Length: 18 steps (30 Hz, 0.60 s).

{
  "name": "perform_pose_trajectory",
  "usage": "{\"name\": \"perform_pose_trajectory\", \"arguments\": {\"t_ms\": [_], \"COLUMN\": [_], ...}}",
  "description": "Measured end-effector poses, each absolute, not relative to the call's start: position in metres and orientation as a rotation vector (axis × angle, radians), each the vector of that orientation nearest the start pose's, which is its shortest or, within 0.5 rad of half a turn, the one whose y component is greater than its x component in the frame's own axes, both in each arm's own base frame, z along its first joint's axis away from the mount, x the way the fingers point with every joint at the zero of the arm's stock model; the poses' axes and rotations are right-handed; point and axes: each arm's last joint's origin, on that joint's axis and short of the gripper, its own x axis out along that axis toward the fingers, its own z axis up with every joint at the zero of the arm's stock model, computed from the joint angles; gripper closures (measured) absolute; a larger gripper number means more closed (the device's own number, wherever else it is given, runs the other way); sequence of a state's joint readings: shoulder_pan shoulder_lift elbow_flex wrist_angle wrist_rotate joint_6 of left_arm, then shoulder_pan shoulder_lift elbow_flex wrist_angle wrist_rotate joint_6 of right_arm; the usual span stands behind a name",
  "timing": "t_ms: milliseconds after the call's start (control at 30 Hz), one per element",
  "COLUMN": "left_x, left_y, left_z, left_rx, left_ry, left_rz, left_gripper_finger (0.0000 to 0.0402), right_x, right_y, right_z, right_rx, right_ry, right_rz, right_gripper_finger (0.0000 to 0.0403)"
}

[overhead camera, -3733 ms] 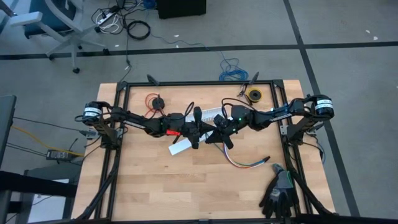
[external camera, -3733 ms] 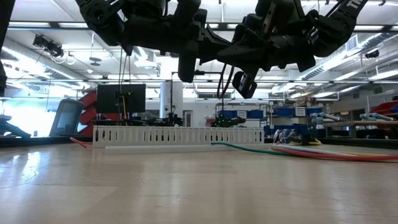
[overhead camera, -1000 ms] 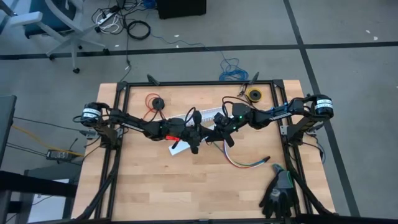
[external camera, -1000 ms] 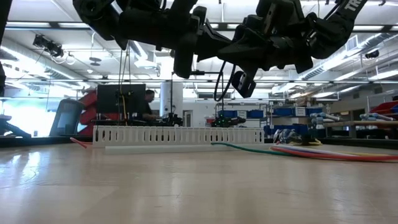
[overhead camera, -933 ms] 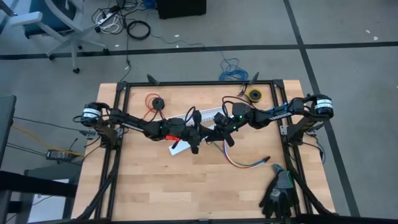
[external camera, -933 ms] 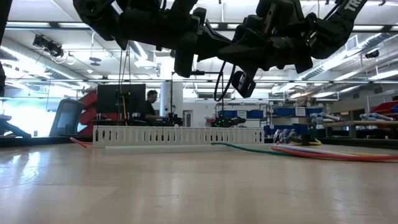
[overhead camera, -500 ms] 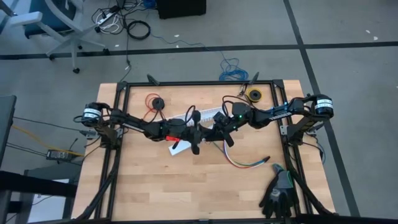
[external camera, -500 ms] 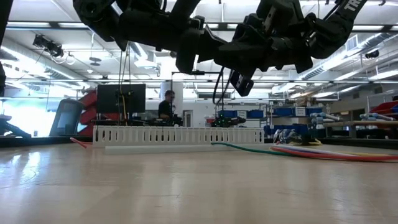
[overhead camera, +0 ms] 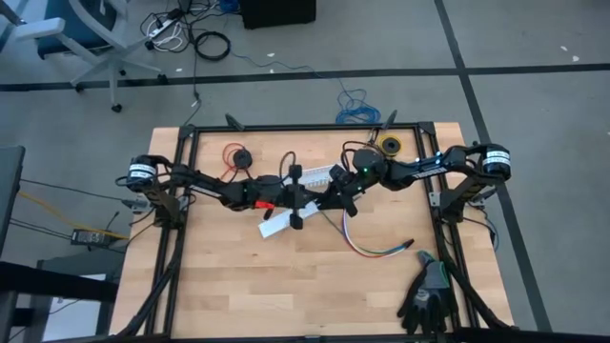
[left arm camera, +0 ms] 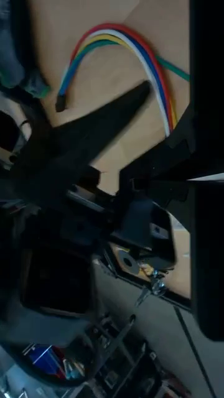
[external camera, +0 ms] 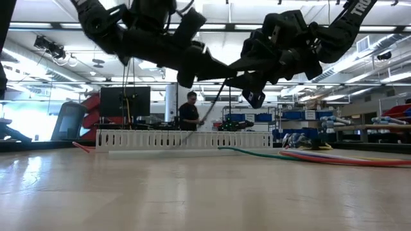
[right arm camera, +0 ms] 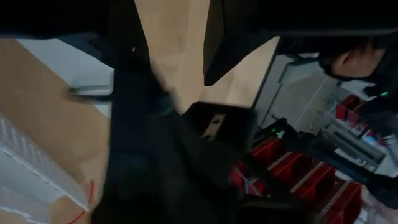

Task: Ziptie cables
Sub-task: Prepare the black zip tie

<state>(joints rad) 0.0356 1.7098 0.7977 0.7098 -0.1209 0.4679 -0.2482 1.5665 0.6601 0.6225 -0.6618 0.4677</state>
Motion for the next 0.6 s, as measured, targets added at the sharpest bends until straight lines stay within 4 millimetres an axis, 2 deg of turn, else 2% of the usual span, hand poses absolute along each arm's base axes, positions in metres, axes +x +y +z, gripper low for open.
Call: {"name": "perform_pose_trajectory", "arguments": {"t_ms": [200,333,467,600], "left_x": [0.332,0.327,0.325,0.323], "left_y": [0.022,0.027,0.038,0.048], "left_z": [0.175,0.173,0.171,0.170], "left_rx": [0.428,0.379,0.276,0.168], "left_ry": [0.171,0.140,0.147,0.153], "left_rz": [0.107,0.130,0.167,0.203], "left_gripper_finger": [0.0398,0.0398,0.0398,0.0398], "right_x": [0.297,0.296,0.296,0.299], "right_y": [-0.065,-0.059,-0.048,-0.028], "right_z": [0.186,0.181,0.172,0.168], "right_rx": [0.582,0.481,0.278,-0.078], "right_ry": [0.351,0.388,0.456,0.490], "right_rz": [0.340,0.351,0.248,0.116], "right_gripper_finger": [0.0268,0.0278,0.0292,0.0307]}}
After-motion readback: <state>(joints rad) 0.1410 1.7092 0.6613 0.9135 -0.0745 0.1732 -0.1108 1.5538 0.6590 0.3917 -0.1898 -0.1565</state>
